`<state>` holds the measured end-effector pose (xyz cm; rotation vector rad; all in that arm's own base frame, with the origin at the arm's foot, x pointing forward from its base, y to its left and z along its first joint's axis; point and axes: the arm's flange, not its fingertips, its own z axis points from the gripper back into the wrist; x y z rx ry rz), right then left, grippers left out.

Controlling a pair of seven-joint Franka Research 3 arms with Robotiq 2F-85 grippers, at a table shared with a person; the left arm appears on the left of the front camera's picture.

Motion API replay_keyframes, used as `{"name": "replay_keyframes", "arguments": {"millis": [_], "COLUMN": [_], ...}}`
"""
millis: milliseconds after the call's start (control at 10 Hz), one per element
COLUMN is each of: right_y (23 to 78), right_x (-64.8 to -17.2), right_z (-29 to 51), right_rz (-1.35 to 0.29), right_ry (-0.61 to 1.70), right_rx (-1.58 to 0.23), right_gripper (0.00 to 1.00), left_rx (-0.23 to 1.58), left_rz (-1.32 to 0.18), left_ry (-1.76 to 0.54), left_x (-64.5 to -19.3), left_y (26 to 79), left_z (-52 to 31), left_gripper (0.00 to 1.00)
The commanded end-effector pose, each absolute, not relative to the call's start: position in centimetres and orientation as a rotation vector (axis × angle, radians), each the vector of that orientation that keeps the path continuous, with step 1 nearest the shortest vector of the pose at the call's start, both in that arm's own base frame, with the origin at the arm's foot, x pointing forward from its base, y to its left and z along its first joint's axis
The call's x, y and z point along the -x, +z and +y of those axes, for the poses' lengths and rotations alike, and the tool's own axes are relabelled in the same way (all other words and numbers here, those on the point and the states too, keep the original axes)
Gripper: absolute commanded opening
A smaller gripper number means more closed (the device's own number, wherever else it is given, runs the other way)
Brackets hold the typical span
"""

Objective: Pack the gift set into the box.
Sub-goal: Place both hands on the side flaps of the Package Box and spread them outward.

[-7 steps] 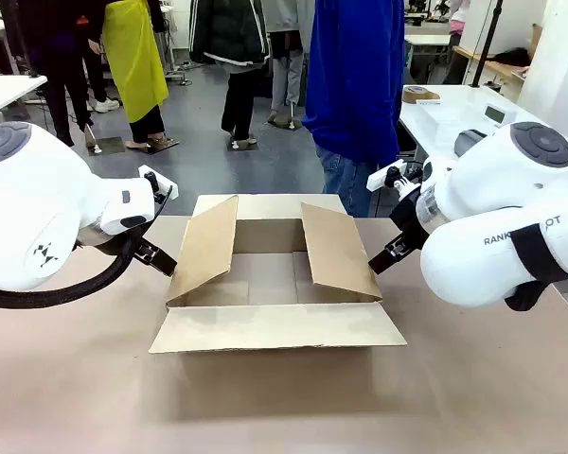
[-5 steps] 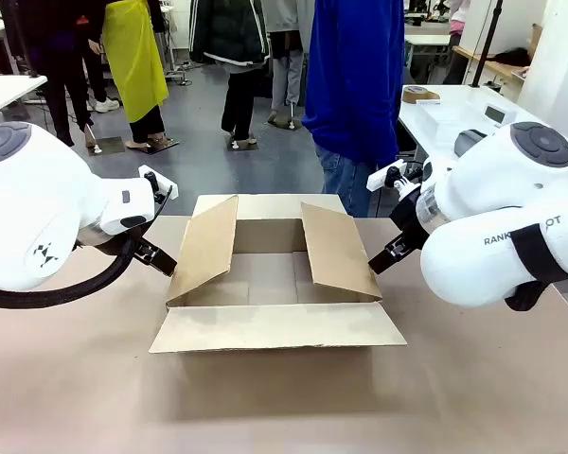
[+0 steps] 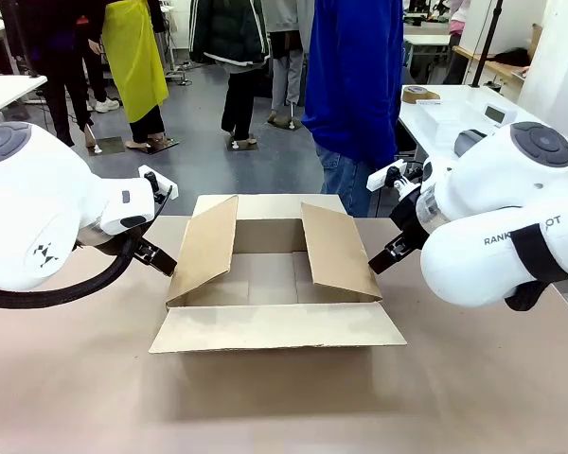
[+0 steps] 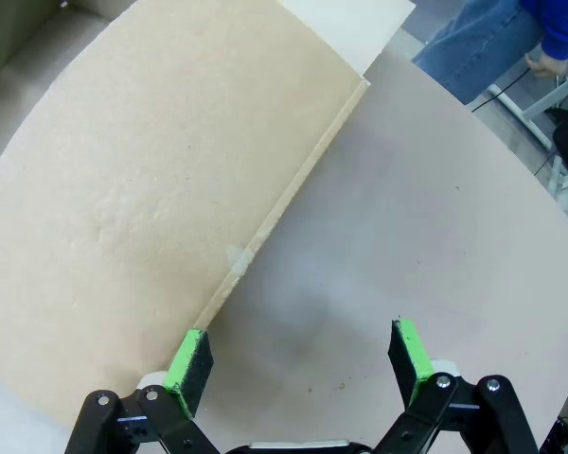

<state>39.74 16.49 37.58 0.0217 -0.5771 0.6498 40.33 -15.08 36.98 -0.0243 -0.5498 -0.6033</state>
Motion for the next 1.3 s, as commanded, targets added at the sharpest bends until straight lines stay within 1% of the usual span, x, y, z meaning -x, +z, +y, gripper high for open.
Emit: {"name": "replay_keyframes", "arguments": {"millis": [0,600,700,800,900,1000,1100,1200], "right_y": [37.6,37.6,39.0,42.3,46.8,50.1,52.4,53.9], "right_x": [-39.7,-39.7,-39.7,-39.0,-37.5,-35.9,-34.2,-32.9], "right_z": [16.5,16.5,15.9,14.2,12.0,10.6,9.0,7.0], "right_rz": [-0.577,-0.577,-0.585,-0.627,-0.659,-0.626,-0.603,-0.559], "right_ry": [0.65,0.65,0.672,0.622,0.553,0.457,0.416,0.329], "right_rx": [-0.022,-0.022,-0.032,-0.055,-0.11,-0.116,-0.231,-0.317], "right_gripper": [1.0,1.0,1.0,1.0,1.0,1.0,1.0,1.0], "left_rx": [0.025,0.024,0.042,0.079,0.111,0.146,0.202,0.32], "left_rz": [-0.551,-0.55,-0.561,-0.584,-0.601,-0.661,-0.676,-0.66], "left_ry": [-0.605,-0.603,-0.639,-0.63,-0.548,-0.457,-0.412,-0.427], "left_x": [-40.3,-40.3,-39.8,-38.4,-36.1,-33.8,-31.5,-29.7], "left_y": [37.0,37.0,38.7,41.9,45.9,49.2,51.5,52.9], "left_z": [-15.1,-15.1,-14.5,-13.3,-11.1,-9.4,-7.6,-5.7], "left_gripper": [1.0,1.0,1.0,1.0,1.0,1.0,1.0,1.0]}}
